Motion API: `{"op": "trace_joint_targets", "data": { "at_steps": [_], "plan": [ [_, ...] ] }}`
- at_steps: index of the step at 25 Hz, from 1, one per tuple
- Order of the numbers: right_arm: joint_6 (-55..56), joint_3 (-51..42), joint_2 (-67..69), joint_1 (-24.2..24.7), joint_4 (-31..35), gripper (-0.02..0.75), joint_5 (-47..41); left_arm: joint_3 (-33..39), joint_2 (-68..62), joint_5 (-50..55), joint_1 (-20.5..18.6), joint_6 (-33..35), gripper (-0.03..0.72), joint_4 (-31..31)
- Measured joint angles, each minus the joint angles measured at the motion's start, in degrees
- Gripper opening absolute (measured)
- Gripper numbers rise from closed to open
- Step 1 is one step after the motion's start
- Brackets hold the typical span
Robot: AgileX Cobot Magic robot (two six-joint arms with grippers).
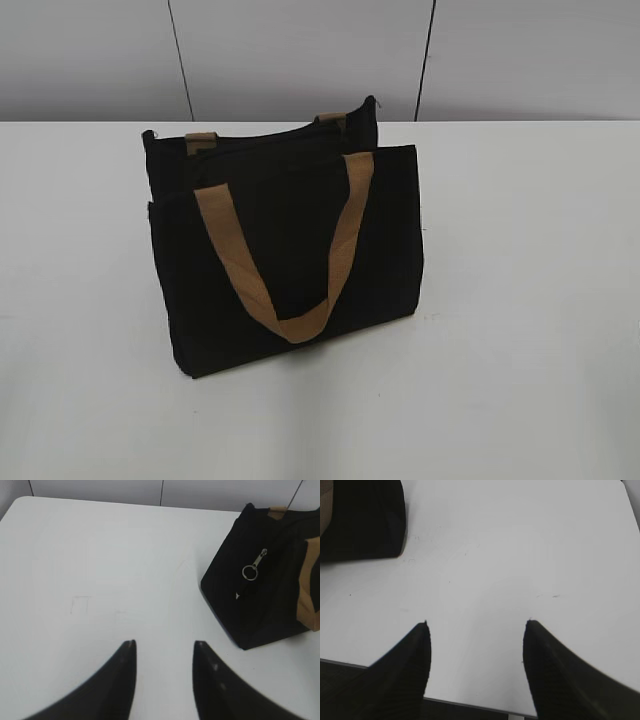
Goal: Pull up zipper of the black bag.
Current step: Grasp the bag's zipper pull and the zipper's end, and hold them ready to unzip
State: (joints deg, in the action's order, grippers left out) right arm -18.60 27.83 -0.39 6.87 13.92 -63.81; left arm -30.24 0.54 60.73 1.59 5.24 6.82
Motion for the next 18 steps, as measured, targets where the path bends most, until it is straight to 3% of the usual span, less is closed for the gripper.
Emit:
{"op": "trace_joint_targets", "data": {
  "at_steps": [3,5,12,18],
  "plan": [
    [0.0,0.0,0.0,0.0,0.0,0.456,0.0,0.0,0.0,0.0,0.0,0.0,0.539,0.1],
    [0.0,0.0,0.0,0.0,0.0,0.456,0.1,0.0,0.0,0.0,0.0,0.0,0.614,0.1],
    [0.0,0.0,0.0,0.0,0.0,0.456,0.0,-0.3,0.0,-0.6,0.0,0.0,0.482,0.6],
    [0.0,0.0,0.0,0.0,0.0,0.456,0.0,-2.2,-3.6,-20.0,0.0,0.0,0.463,2.0]
  ]
}}
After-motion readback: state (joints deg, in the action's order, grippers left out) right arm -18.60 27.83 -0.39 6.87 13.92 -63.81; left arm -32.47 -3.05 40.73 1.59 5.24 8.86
